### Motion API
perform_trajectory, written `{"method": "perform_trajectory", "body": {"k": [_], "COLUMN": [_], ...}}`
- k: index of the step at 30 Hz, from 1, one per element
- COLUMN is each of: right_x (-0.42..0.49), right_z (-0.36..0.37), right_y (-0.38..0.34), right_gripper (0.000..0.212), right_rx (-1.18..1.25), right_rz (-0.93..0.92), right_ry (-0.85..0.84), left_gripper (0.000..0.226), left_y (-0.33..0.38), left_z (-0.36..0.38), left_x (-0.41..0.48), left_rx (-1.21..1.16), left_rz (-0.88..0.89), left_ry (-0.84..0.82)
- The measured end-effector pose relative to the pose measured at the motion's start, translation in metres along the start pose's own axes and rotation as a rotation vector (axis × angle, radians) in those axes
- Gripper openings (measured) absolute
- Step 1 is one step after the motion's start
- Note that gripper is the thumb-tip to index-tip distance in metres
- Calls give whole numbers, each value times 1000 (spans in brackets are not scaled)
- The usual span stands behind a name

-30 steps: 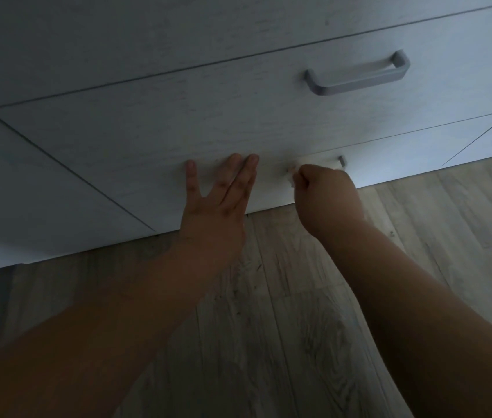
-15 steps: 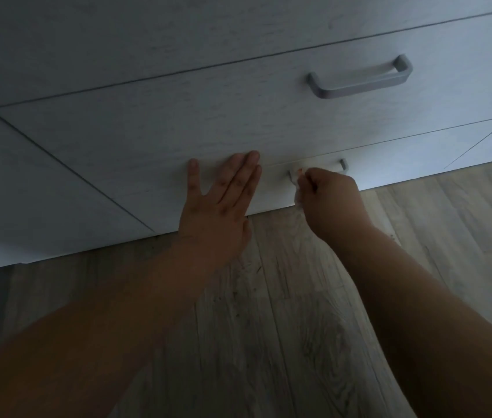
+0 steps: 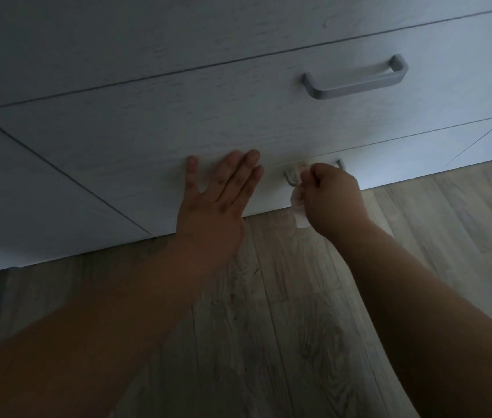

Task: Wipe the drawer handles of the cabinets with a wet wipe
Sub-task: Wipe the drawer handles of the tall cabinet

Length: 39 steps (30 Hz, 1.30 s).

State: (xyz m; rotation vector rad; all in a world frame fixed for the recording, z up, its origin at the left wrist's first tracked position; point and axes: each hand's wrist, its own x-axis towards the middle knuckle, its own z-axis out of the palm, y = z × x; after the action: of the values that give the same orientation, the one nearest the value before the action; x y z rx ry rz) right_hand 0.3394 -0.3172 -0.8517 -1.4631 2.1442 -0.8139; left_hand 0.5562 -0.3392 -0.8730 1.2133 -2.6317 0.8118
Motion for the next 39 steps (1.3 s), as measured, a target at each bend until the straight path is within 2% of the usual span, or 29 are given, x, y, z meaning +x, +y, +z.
{"method": "perform_trajectory", "body": {"k": [3, 8, 11, 15, 19, 23, 28, 31, 35, 39], "right_x": [-8, -5, -12, -4, -16, -3, -18, -11, -5, -5], "right_z": [6, -1, 5, -3, 6, 1, 9, 3, -14, -2], "right_y": [-1, 1, 0, 5, 2, 3, 4, 9, 29, 24], "right_gripper": [36, 33, 34, 32, 30, 34, 30, 34, 32, 34], "right_rx": [15, 40, -6, 91, 15, 68, 19, 66, -25, -11], "right_rz": [-49, -17, -96, -13, -83, 8, -95, -65, -42, -130], "right_ry": [-39, 5, -22, 38, 15, 11, 57, 57, 133, 97], "left_gripper": [84, 85, 85, 83, 83, 82, 86, 87, 88, 87], "left_y": [1, 0, -2, 1, 2, 3, 5, 10, 16, 13], "left_z": [-1, 1, 1, 2, 1, -1, -2, -5, -6, -5], "left_x": [0, -1, 0, 1, 1, 1, 0, 2, 3, 3], "left_rx": [-5, -1, 6, 9, 35, 6, -2, -36, -59, -60], "left_rz": [4, -2, 12, -3, -4, -15, -7, -24, -44, -37], "left_ry": [-7, 0, -4, -3, -12, 4, -52, -82, -100, -84]}}
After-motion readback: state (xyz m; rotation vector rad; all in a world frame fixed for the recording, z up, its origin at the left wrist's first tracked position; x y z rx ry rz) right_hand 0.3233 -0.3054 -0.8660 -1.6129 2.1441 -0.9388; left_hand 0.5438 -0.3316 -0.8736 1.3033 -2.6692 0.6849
